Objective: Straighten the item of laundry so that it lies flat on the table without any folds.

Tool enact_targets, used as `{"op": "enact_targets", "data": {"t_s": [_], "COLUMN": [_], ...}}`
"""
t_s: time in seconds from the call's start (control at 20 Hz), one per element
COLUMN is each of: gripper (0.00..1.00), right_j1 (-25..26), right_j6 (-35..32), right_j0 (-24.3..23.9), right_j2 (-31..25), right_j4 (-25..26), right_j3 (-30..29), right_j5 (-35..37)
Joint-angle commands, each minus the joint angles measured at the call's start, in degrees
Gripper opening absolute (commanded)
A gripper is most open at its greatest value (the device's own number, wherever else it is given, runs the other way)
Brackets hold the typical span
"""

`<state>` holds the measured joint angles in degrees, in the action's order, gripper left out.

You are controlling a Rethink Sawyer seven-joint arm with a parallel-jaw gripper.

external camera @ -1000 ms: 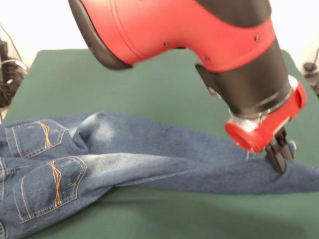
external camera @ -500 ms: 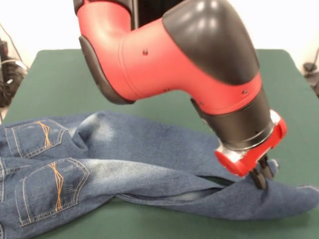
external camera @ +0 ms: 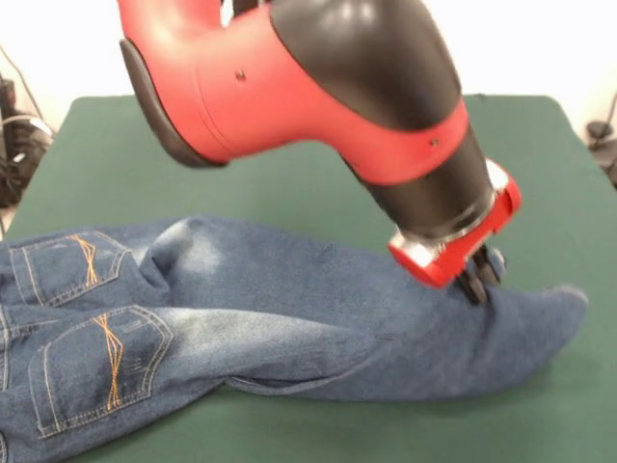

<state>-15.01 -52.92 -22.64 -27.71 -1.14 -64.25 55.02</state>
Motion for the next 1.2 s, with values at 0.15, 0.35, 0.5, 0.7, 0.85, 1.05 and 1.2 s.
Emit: {"op": "enact_targets", "data": {"t_s": [0.15, 0.35, 0.5, 0.7, 0.85, 1.05, 1.2], "gripper": [0.0, 0.0, 0.0, 0.0, 0.0, 0.0, 0.0], "right_j1": [-3.05, -0.81, 1.68, 2.68, 2.36, 2.38, 2.29], "right_j6": [-14.27, -15.27, -15.84, -15.61, -15.31, -14.81, -14.38], "right_j0": [1.61, 2.81, 3.91, 4.53, 4.66, 4.82, 4.79], "right_j2": [2.16, 3.25, 4.56, 5.43, 5.55, 5.82, 5.75], "right_j4": [-2.89, -2.7, -2.1, -2.19, -2.49, -2.67, -2.82], "right_j3": [-6.32, -3.13, -0.04, 0.94, 0.74, 0.69, 0.4], "right_j5": [9.89, 10.14, 10.37, 10.11, 9.44, 8.53, 7.55]}}
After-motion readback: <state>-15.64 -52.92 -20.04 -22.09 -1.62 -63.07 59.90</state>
